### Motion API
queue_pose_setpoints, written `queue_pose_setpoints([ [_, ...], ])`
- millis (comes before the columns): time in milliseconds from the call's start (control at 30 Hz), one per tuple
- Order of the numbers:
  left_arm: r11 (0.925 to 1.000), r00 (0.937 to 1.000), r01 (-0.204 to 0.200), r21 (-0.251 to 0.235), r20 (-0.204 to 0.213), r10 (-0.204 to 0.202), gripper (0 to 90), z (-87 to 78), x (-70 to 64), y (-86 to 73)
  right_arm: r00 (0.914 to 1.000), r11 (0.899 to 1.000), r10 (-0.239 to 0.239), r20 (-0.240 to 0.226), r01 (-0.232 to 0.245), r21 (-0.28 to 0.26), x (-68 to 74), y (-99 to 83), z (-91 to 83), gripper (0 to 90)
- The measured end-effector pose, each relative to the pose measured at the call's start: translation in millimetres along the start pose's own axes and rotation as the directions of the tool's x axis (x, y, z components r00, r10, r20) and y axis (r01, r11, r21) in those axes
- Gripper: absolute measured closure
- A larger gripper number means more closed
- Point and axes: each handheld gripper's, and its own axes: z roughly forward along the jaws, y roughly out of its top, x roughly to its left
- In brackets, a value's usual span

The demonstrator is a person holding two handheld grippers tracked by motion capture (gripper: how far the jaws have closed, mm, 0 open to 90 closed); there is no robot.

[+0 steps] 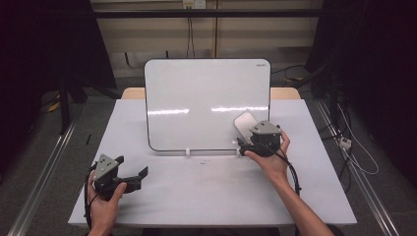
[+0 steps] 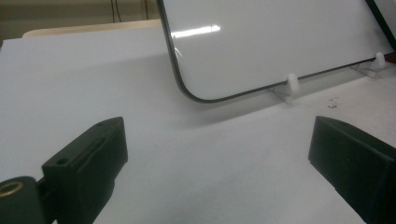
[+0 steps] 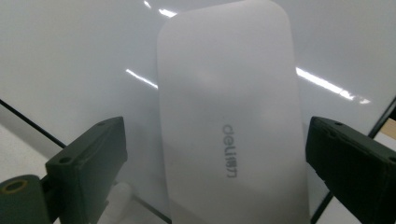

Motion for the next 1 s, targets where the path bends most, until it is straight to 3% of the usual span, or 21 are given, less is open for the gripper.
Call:
queue_pose_setpoints([
  [100, 1.0, 1.0, 0.005, 0.001, 0.001, -0.005, 4.5, 1.0, 0.5, -0.2, 0.9985, 0.999, 0.045, -0.03, -0.045, -0.009, -3.5, 0.3, -2.6, 4.9],
  [433, 0.9999, 0.9999, 0.01, -0.003, 0.004, -0.01, 4.5, 3.7, 0.2, 0.3, 0.9904, 0.993, 0.112, -0.081, -0.115, -0.026, -9.4, 1.4, -15.7, 6.0],
  [667, 0.9996, 0.9998, 0.02, -0.02, 0.01, -0.02, 4.5, 5.0, 0.9, 2.8, 0.9902, 0.991, 0.124, -0.065, -0.127, -0.045, -12.0, -2.5, -27.1, 5.3],
  [767, 1.0, 0.9999, -0.001, -0.006, 0.011, 0.001, 4.5, 6.1, 0.7, 3.9, 0.9893, 0.99, 0.13, -0.066, -0.134, -0.054, -13.6, -5.1, -33.6, 5.3],
  [1000, 0.9999, 1.0, -0.002, -0.014, 0.003, 0.002, 4.5, 5.5, -2.0, 4.1, 0.9856, 0.981, 0.164, -0.042, -0.167, -0.095, -18.6, -15.5, -47.8, 6.0],
])
